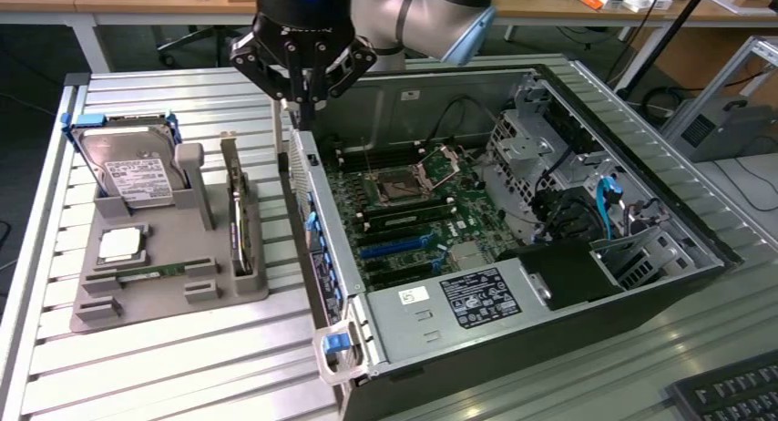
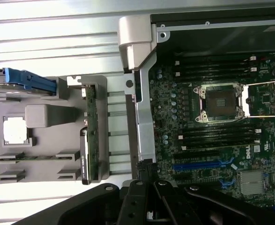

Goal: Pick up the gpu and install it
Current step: 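Reach for the gpu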

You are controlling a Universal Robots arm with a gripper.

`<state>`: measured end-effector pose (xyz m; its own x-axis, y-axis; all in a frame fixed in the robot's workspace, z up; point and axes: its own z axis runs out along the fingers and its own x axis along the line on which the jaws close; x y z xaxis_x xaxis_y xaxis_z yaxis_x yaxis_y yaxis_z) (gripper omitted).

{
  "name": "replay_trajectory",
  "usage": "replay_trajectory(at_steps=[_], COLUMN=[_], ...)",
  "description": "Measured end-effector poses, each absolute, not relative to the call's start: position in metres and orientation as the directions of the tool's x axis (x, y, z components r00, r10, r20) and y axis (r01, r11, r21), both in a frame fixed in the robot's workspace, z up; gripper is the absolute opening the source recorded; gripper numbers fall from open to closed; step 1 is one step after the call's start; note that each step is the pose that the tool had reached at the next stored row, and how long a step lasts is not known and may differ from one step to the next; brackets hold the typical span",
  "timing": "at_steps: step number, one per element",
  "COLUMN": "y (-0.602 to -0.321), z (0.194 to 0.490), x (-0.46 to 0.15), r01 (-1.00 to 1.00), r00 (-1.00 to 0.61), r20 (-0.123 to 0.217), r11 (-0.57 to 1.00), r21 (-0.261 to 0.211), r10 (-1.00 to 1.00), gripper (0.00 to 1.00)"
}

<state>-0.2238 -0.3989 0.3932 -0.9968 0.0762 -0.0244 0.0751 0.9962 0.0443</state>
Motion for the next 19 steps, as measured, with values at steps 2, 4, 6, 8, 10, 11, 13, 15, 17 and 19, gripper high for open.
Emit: replay_trajectory(at_steps=[2, 4, 6, 8, 10, 11, 13, 15, 17, 19], y=[-0.3989, -0.3989, -0.3989, -0.3989, -0.3989, -0.3989, -0.3989, -0.3989, -0.3989, -0.3989], z=[0.3932, 0.3932, 0.3932, 0.3932, 0.3932, 0.3932, 0.3932, 0.3932, 0.3932, 0.3932], x=[-0.2245, -0.225, -0.2255, -0.2261, -0.2267, -0.2271, -0.2277, -0.2285, -0.2289, -0.2294], r01=[0.075, 0.075, 0.075, 0.075, 0.075, 0.075, 0.075, 0.075, 0.075, 0.075], r00=[-0.997, -0.997, -0.997, -0.997, -0.997, -0.997, -0.997, -0.997, -0.997, -0.997], r20=[-0.024, -0.024, -0.024, -0.024, -0.024, -0.024, -0.024, -0.024, -0.024, -0.024], r11=[0.996, 0.996, 0.996, 0.996, 0.996, 0.996, 0.996, 0.996, 0.996, 0.996], r21=[0.044, 0.044, 0.044, 0.044, 0.044, 0.044, 0.044, 0.044, 0.044, 0.044], r10=[0.076, 0.076, 0.076, 0.076, 0.076, 0.076, 0.076, 0.076, 0.076, 0.076], gripper=[0.1, 0.1, 0.1, 0.1, 0.1, 0.1, 0.1, 0.1, 0.1, 0.1])
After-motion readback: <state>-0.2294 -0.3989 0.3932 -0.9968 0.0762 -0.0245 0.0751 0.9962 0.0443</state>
